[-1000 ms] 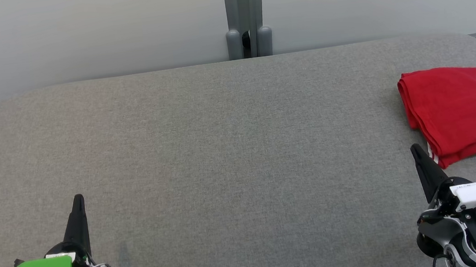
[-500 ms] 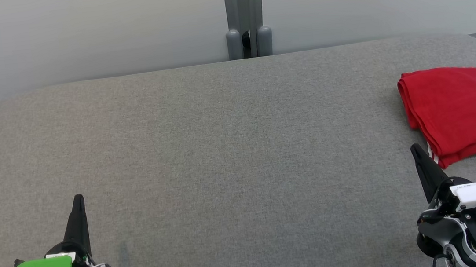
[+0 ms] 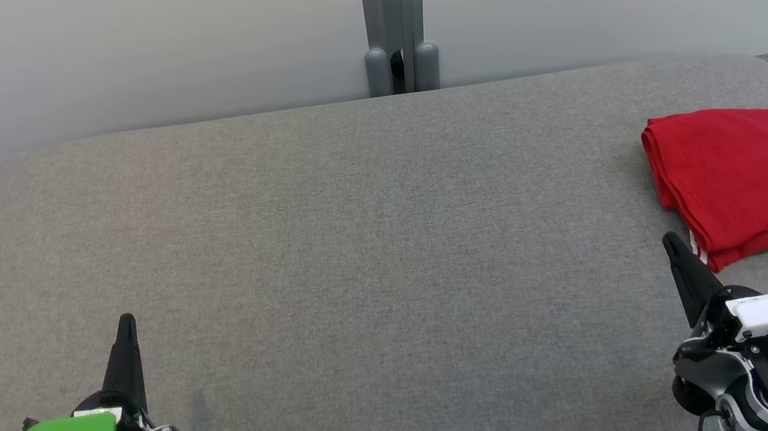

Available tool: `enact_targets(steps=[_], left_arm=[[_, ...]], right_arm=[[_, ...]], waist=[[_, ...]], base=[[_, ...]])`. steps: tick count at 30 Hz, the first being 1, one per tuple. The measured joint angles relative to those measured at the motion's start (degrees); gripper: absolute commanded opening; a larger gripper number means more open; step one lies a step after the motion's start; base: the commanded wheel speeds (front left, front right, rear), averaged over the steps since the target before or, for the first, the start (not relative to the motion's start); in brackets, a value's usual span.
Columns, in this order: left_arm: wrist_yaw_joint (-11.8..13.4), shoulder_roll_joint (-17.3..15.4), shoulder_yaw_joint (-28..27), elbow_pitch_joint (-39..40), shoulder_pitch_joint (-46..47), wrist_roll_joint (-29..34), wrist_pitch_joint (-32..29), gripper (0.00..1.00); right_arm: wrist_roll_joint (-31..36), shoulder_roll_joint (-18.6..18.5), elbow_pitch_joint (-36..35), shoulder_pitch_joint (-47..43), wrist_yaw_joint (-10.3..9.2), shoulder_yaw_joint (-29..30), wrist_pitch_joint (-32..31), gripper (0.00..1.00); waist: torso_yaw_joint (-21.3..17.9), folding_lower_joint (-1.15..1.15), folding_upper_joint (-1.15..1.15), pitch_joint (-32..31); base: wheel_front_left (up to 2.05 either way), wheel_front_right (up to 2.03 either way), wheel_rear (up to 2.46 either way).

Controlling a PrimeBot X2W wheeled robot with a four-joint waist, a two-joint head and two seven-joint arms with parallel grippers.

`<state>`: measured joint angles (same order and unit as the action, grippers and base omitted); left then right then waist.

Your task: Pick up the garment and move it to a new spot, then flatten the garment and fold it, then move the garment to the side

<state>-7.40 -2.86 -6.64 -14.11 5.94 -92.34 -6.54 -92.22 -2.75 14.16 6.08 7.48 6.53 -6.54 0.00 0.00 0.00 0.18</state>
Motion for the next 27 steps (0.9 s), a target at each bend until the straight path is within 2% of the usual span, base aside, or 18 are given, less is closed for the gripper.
enact_targets(steps=[27], left_arm=[[0.0, 0.0, 0.0, 0.0, 0.0, 0.0, 0.0, 0.0]], right_arm=[[0.0, 0.0, 0.0, 0.0, 0.0, 0.0, 0.0, 0.0]], waist=[[0.0, 0.0, 0.0, 0.0]], base=[[0.0, 0.0, 0.0]])
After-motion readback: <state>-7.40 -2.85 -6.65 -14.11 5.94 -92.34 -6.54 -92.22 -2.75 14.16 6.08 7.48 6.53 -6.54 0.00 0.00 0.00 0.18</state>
